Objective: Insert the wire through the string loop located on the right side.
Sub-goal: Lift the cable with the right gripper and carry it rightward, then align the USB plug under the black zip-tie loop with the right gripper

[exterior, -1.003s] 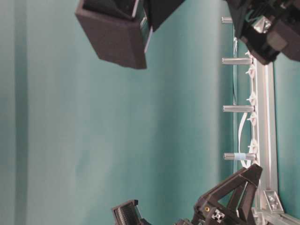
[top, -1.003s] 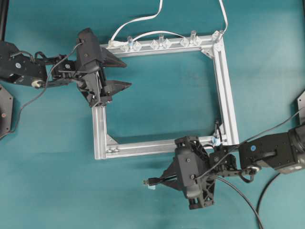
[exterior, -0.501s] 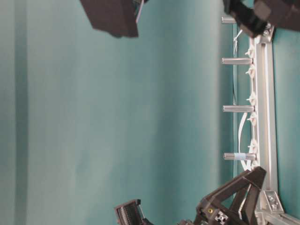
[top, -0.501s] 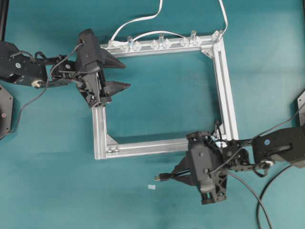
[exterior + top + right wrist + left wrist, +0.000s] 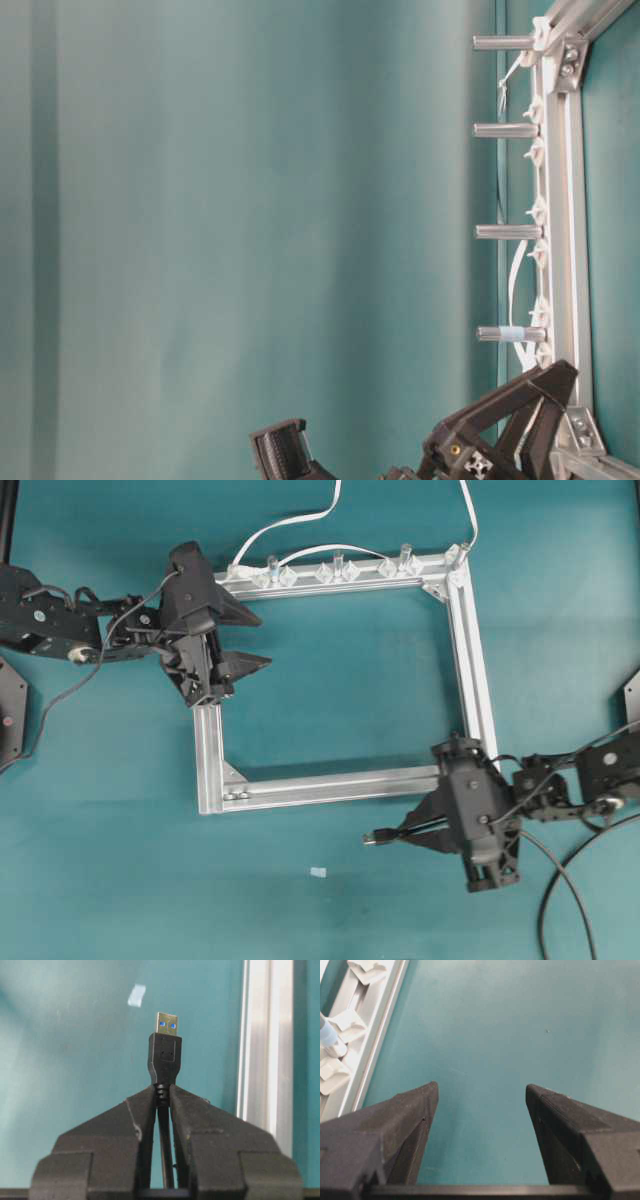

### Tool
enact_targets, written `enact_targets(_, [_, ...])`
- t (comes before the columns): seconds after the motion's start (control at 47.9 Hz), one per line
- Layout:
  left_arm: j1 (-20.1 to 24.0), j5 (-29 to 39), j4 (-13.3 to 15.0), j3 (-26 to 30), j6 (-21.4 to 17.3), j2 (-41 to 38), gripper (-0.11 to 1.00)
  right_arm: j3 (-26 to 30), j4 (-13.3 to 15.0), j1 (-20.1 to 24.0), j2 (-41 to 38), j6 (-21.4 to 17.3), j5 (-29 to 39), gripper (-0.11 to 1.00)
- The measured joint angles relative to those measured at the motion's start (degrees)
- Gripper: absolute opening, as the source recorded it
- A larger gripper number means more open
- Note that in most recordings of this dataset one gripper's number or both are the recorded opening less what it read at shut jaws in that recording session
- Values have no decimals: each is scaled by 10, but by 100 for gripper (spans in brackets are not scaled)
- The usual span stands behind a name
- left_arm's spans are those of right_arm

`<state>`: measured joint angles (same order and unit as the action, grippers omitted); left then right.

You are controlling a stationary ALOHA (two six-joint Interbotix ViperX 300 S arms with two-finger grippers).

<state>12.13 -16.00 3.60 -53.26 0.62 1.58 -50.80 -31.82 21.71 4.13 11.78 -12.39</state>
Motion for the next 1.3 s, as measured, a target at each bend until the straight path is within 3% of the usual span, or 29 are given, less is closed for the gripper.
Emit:
enact_targets(0.23, [0,29,0,11,-1,0,71,-36,4,0,39,1,7,12])
enact_targets(0.522, [0,35,0,20,0,0,71,-72,31,1,98,1,46,12])
enact_targets(1.295, [0,49,0,34,-1,1,71,-207,34,3,288,1,91,12])
